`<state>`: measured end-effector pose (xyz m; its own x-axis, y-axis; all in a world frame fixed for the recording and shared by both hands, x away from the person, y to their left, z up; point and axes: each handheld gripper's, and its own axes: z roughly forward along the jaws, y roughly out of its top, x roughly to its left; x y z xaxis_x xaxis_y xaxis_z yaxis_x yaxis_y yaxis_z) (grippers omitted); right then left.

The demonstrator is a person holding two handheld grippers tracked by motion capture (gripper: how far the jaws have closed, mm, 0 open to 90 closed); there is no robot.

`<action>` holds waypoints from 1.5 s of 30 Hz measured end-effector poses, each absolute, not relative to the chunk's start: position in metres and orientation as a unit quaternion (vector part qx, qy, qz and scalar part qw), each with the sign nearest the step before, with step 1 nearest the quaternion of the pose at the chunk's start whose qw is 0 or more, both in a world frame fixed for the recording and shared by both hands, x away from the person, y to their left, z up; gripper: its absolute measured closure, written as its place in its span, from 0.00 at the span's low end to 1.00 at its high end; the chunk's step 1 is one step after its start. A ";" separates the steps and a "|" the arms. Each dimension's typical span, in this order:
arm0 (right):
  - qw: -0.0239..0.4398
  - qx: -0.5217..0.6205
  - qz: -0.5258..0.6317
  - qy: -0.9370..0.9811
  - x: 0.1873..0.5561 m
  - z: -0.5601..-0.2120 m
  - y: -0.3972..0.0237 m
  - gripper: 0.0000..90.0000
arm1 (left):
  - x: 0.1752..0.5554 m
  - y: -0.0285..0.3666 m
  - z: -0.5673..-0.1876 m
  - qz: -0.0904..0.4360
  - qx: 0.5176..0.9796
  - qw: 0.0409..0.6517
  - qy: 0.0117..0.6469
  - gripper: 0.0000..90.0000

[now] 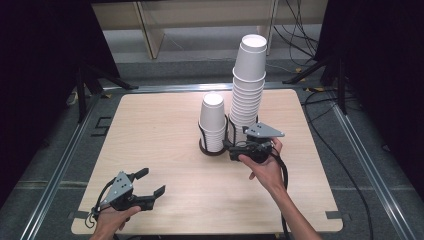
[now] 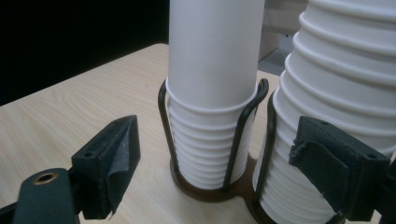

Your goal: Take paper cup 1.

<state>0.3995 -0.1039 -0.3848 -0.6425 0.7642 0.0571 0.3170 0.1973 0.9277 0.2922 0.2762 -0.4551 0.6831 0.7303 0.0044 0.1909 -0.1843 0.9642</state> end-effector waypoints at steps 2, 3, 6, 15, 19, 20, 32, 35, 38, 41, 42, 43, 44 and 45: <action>0.213 0.358 0.523 0.743 0.402 -0.384 -0.101 0.17 | 0.292 0.276 -0.455 0.243 0.732 0.552 0.316 0.17; 0.214 0.358 0.519 0.746 0.403 -0.383 -0.101 0.17 | 0.292 0.276 -0.455 0.242 0.732 0.553 0.316 0.16; 0.213 0.353 0.520 0.748 0.405 -0.382 -0.096 0.17 | 0.292 0.276 -0.455 0.241 0.729 0.556 0.317 0.17; 0.219 0.350 0.527 0.743 0.413 -0.371 -0.083 0.17 | 0.292 0.278 -0.455 0.241 0.731 0.553 0.319 0.16; 0.219 0.349 0.528 0.742 0.416 -0.368 -0.078 0.17 | 0.293 0.278 -0.455 0.241 0.731 0.552 0.321 0.17; 0.222 0.350 0.526 0.743 0.416 -0.367 -0.077 0.17 | 0.293 0.277 -0.455 0.240 0.730 0.553 0.322 0.17; 0.239 0.360 0.530 0.730 0.427 -0.359 -0.063 0.17 | 0.291 0.279 -0.454 0.241 0.735 0.543 0.327 0.16; 0.243 0.364 0.526 0.729 0.431 -0.356 -0.057 0.17 | 0.293 0.278 -0.454 0.241 0.730 0.554 0.320 0.17; 0.248 0.372 0.526 0.724 0.435 -0.355 -0.054 0.17 | 0.292 0.279 -0.454 0.242 0.733 0.548 0.322 0.16; 0.245 0.373 0.529 0.722 0.440 -0.355 -0.051 0.17 | 0.292 0.278 -0.454 0.241 0.730 0.553 0.321 0.16; 0.248 0.380 0.523 0.721 0.442 -0.354 -0.049 0.17 | 0.292 0.279 -0.454 0.241 0.732 0.552 0.319 0.17; 0.248 0.380 0.523 0.721 0.442 -0.354 -0.049 0.17 | 0.292 0.278 -0.454 0.241 0.731 0.552 0.320 0.17; 0.249 0.385 0.524 0.718 0.444 -0.353 -0.047 0.17 | 0.291 0.279 -0.453 0.242 0.734 0.546 0.324 0.17; 0.250 0.389 0.523 0.716 0.447 -0.352 -0.044 0.17 | 0.291 0.279 -0.453 0.241 0.735 0.544 0.325 0.17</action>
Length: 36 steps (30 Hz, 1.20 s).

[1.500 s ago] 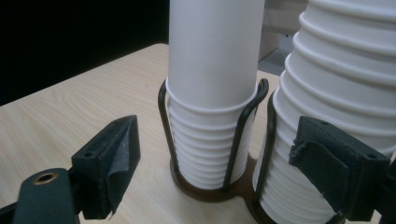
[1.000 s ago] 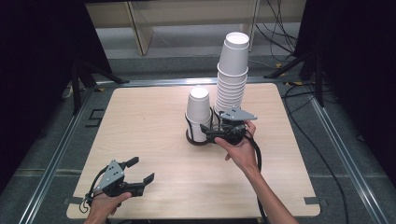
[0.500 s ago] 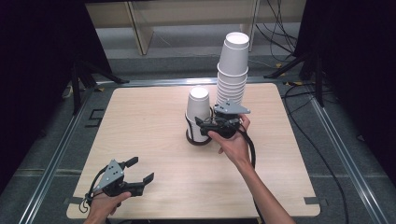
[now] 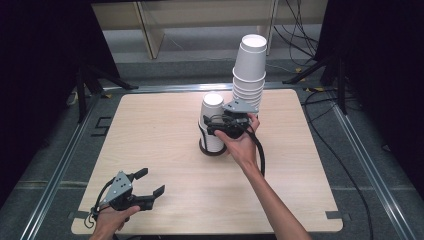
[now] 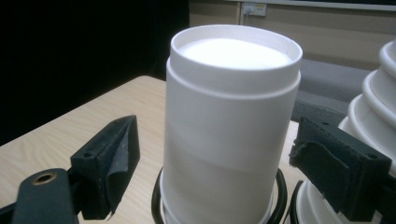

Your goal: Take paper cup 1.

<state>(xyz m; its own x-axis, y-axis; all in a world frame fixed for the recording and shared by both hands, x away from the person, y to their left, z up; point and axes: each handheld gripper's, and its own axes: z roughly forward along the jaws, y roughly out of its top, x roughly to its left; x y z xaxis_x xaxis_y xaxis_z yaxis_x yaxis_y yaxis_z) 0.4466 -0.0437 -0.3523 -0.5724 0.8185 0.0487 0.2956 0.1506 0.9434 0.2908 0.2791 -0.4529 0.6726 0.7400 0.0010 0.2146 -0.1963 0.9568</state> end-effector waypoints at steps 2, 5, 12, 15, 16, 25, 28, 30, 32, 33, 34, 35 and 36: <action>0.253 0.393 0.521 0.715 0.449 -0.352 -0.041 0.17 | 0.291 0.279 -0.453 0.243 0.735 0.546 0.321 0.16; 0.255 0.395 0.521 0.712 0.451 -0.352 -0.038 0.17 | 0.292 0.279 -0.454 0.242 0.730 0.555 0.317 0.16; 0.265 0.402 0.510 0.713 0.458 -0.355 -0.031 0.17 | 0.292 0.279 -0.454 0.241 0.729 0.557 0.316 0.17; 0.264 0.408 0.513 0.708 0.461 -0.356 -0.029 0.17 | 0.292 0.279 -0.454 0.240 0.729 0.557 0.318 0.16; 0.265 0.414 0.507 0.707 0.461 -0.355 -0.026 0.17 | 0.292 0.278 -0.454 0.240 0.729 0.556 0.318 0.17; 0.268 0.441 0.498 0.697 0.464 -0.353 -0.018 0.18 | 0.290 0.278 -0.453 0.242 0.734 0.548 0.320 0.17; 0.277 0.438 0.497 0.696 0.465 -0.353 -0.019 0.23 | 0.291 0.278 -0.453 0.243 0.732 0.552 0.317 0.17; 0.276 0.439 0.499 0.695 0.465 -0.353 -0.019 0.23 | 0.290 0.277 -0.453 0.243 0.732 0.552 0.317 0.16; 0.272 0.438 0.497 0.697 0.465 -0.352 -0.020 0.23 | 0.290 0.277 -0.453 0.242 0.732 0.552 0.317 0.17; 0.269 0.438 0.499 0.697 0.464 -0.351 -0.020 0.24 | 0.291 0.277 -0.453 0.242 0.732 0.552 0.316 0.17; 0.273 0.435 0.500 0.697 0.462 -0.349 -0.020 0.24 | 0.291 0.277 -0.453 0.243 0.732 0.552 0.317 0.17; 0.273 0.435 0.500 0.697 0.462 -0.349 -0.020 0.24 | 0.291 0.277 -0.453 0.243 0.732 0.552 0.317 0.17; 0.274 0.434 0.503 0.695 0.461 -0.347 -0.021 0.24 | 0.291 0.277 -0.453 0.243 0.732 0.553 0.316 0.17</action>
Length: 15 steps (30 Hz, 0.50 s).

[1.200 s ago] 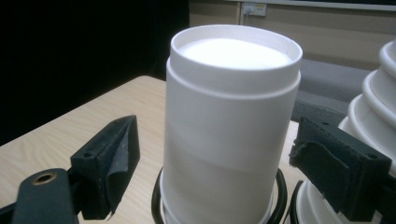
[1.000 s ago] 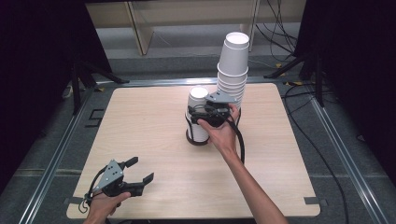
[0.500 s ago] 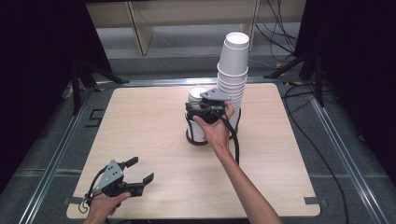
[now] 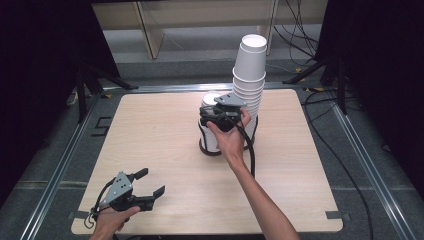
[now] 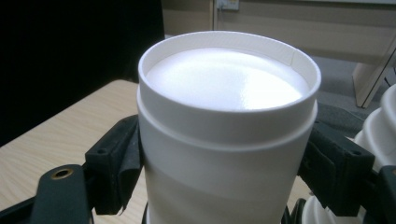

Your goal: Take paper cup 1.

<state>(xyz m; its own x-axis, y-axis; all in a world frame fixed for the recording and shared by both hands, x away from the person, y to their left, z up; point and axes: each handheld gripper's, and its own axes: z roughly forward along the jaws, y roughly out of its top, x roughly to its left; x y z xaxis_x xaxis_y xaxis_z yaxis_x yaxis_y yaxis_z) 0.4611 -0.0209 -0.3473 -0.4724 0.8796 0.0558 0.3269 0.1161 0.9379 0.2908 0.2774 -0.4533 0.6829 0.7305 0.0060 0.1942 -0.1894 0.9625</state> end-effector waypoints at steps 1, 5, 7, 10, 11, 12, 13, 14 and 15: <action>0.276 0.432 0.503 0.695 0.460 -0.345 -0.022 0.24 | 0.291 0.277 -0.453 0.243 0.733 0.553 0.315 0.16; 0.282 0.430 0.517 0.684 0.454 -0.331 -0.024 0.24 | 0.290 0.278 -0.453 0.242 0.738 0.543 0.321 0.17; 0.293 0.419 0.528 0.679 0.450 -0.318 -0.025 0.25 | 0.291 0.278 -0.453 0.241 0.735 0.548 0.318 0.17; 0.301 0.406 0.543 0.670 0.445 -0.303 -0.028 0.25 | 0.290 0.278 -0.453 0.241 0.733 0.551 0.317 0.16; 0.294 0.409 0.549 0.667 0.442 -0.297 -0.029 0.25 | 0.290 0.278 -0.453 0.241 0.733 0.551 0.317 0.16; 0.301 0.399 0.555 0.664 0.441 -0.291 -0.030 0.25 | 0.290 0.278 -0.453 0.240 0.734 0.552 0.314 0.17; 0.301 0.399 0.555 0.664 0.441 -0.291 -0.030 0.25 | 0.290 0.278 -0.453 0.240 0.734 0.552 0.314 0.16; 0.297 0.398 0.559 0.664 0.439 -0.286 -0.031 0.25 | 0.291 0.277 -0.454 0.240 0.728 0.562 0.311 0.16; 0.299 0.392 0.562 0.664 0.436 -0.280 -0.033 0.25 | 0.291 0.277 -0.454 0.240 0.728 0.564 0.309 0.16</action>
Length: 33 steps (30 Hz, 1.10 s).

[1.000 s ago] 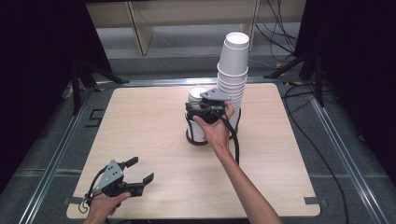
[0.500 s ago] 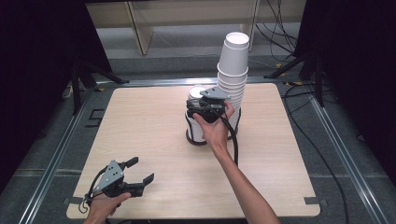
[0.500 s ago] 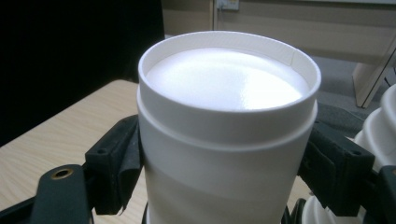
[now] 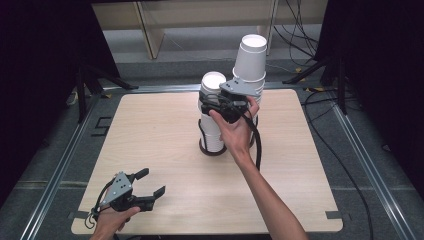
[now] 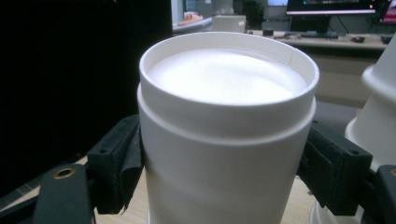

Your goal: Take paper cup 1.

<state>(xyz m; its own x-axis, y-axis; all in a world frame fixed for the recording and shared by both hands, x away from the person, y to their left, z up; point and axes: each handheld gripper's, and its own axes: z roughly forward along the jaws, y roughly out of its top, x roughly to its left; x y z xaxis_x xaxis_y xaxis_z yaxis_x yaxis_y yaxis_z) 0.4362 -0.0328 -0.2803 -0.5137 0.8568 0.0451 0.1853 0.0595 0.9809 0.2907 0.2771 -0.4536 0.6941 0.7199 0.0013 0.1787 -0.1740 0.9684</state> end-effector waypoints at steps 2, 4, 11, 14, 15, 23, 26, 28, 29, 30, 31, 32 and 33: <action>0.293 0.387 0.571 0.662 0.430 -0.272 -0.035 0.25 | 0.291 0.277 -0.454 0.240 0.726 0.566 0.307 0.16; 0.292 0.373 0.578 0.665 0.425 -0.267 -0.038 0.25 | 0.289 0.278 -0.452 0.239 0.730 0.559 0.312 0.16; 0.252 0.332 0.590 0.691 0.396 -0.274 -0.037 0.25 | 0.289 0.276 -0.453 0.233 0.732 0.559 0.313 0.16; 0.231 0.315 0.596 0.702 0.382 -0.288 -0.036 0.25 | 0.291 0.276 -0.453 0.225 0.720 0.579 0.309 0.16; 0.231 0.315 0.596 0.702 0.382 -0.288 -0.036 0.25 | 0.291 0.276 -0.453 0.225 0.720 0.579 0.309 0.16; 0.182 0.291 0.600 0.723 0.368 -0.327 -0.037 0.25 | 0.290 0.275 -0.451 0.221 0.722 0.581 0.303 0.16; 0.169 0.291 0.596 0.729 0.365 -0.334 -0.037 0.25 | 0.288 0.272 -0.451 0.219 0.723 0.581 0.303 0.16; 0.153 0.287 0.595 0.735 0.364 -0.344 -0.036 0.25 | 0.287 0.270 -0.450 0.214 0.722 0.588 0.295 0.16; 0.153 0.287 0.595 0.735 0.364 -0.344 -0.036 0.25 | 0.287 0.270 -0.450 0.214 0.722 0.588 0.295 0.16; 0.151 0.285 0.592 0.738 0.364 -0.347 -0.035 0.25 | 0.288 0.269 -0.451 0.212 0.715 0.601 0.288 0.16; 0.147 0.283 0.593 0.739 0.364 -0.350 -0.034 0.25 | 0.287 0.269 -0.450 0.213 0.716 0.600 0.286 0.16; 0.135 0.288 0.595 0.738 0.362 -0.353 -0.033 0.25 | 0.286 0.269 -0.449 0.215 0.721 0.594 0.286 0.16; 0.135 0.283 0.591 0.743 0.362 -0.355 -0.033 0.25 | 0.285 0.269 -0.449 0.214 0.722 0.590 0.290 0.16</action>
